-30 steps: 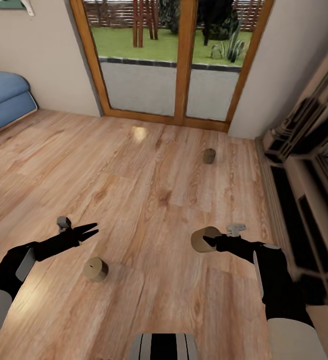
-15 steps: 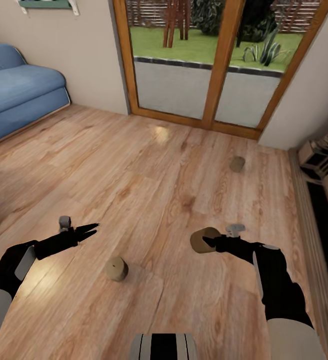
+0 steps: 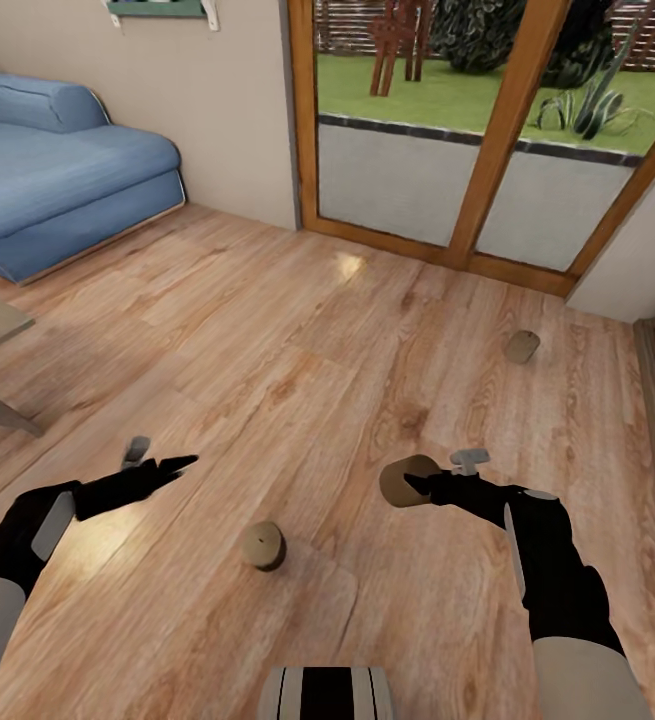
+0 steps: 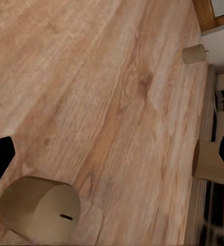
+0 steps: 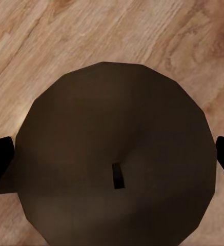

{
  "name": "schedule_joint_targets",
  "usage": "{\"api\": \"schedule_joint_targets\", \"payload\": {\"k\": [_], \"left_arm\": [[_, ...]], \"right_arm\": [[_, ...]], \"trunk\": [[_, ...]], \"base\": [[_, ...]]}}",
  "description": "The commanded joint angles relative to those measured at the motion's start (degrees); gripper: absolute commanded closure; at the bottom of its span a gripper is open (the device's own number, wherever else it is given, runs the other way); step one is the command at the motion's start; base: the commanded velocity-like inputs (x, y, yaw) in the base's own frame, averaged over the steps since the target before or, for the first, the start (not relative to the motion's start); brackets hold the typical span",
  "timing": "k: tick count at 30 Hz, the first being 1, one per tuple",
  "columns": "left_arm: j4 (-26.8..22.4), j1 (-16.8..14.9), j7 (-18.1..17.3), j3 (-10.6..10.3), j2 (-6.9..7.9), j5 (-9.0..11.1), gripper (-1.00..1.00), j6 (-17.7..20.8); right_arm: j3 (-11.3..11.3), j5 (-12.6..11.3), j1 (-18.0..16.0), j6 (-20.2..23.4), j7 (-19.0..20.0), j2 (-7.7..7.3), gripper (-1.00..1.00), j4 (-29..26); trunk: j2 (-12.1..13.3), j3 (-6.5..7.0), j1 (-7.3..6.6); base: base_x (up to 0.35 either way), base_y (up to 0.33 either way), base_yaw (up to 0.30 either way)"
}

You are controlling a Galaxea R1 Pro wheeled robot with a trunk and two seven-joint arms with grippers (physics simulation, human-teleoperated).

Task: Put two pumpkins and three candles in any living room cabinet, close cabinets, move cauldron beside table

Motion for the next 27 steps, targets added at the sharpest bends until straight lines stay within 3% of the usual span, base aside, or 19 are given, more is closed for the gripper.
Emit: {"api": "schedule_joint_targets", "payload": {"k": [1,5,8,9,10,11,12,13,14,15,17,21,24,27], "left_arm": [[-0.1,0.0,2.0,-0.1,-0.06,0.0,-1.0,0.0],[-1.4,0.0,10.4,-0.4,-0.47,0.0,-1.0,0.3],[-3.9,0.0,20.2,-0.6,-1.8,0.0,-1.0,0.7],[-4.1,0.0,21.5,-0.7,-1.98,-0.1,-1.0,0.8],[-5.0,0.0,30.4,-3.3,-3.55,-0.3,-1.0,0.9],[-5.3,0.0,33.7,-4.9,-4.15,-0.3,-1.0,1.1],[-6.1,0.0,42.3,-8.9,-5.93,-0.4,-1.0,1.8],[-7.0,0.0,47.4,-10.8,-6.76,-0.3,-1.0,2.2],[-7.5,0.0,49.5,-11.5,-7.22,-0.3,-1.0,2.3],[-8.0,0.0,53.3,-12.6,-8.85,-0.4,-1.0,3.2],[-8.2,0.0,57.2,-14.3,-10.89,-0.7,-1.0,4.8],[-8.3,0.0,63.1,-17.4,-13.37,-0.8,-1.0,7.0],[-8.2,0.0,64.8,-18.2,-15.28,-0.8,-1.0,7.4],[-8.2,0.0,65.0,-18.4,-15.72,-0.8,-1.0,7.5]], "right_arm": [[0.0,0.0,0.0,0.0,0.0,0.0,1.0,0.0],[0.0,0.0,0.0,0.0,0.0,0.0,1.0,0.0],[0.0,0.0,0.0,0.0,0.0,0.0,1.0,0.0],[0.0,0.0,0.0,0.0,0.0,0.0,1.0,0.0],[0.0,0.0,0.0,0.0,0.0,0.0,1.0,0.1],[0.0,0.0,0.0,-0.1,0.0,0.0,1.0,0.1],[0.0,-0.1,0.0,-0.1,0.0,0.0,1.0,0.1],[0.0,-0.1,0.0,-0.1,-0.1,0.0,1.0,0.3],[0.0,-0.1,0.0,-0.2,-0.1,0.0,1.0,0.5],[0.0,-0.1,0.0,-0.2,-0.1,0.0,1.0,0.6],[0.0,-0.1,0.0,-0.2,-0.1,0.0,1.0,0.6],[0.0,-0.1,0.0,-0.2,-0.1,0.01,1.0,0.7],[0.0,-0.1,0.0,-0.2,-0.1,0.03,1.0,0.8],[0.0,-0.1,0.0,-0.2,-0.1,0.06,1.0,0.8]], "trunk": [[0.0,0.0,0.0],[0.0,0.0,0.0],[0.0,0.0,0.0],[0.0,0.0,0.0],[0.0,0.0,0.0],[0.0,0.0,0.0],[0.0,0.0,0.0],[0.0,0.0,0.0],[0.0,0.0,0.0],[0.0,0.0,0.0],[0.0,0.01,0.0],[0.0,0.15,0.0],[0.0,0.34,0.0],[0.0,0.54,0.0]], "base": [[0.001,0.0,0.016],[0.0,0.0,0.005],[0.0,0.0,0.0],[0.0,0.0,0.0],[0.0,0.0,0.0],[0.0,0.0,0.0],[0.0,0.0,0.0],[0.0,0.0,0.0],[0.0,0.0,0.0],[0.0,0.0,0.0],[0.0,0.0,-0.009],[0.0,0.0,-0.114],[0.0,0.0,-0.192],[0.0,0.0,-0.204]]}}
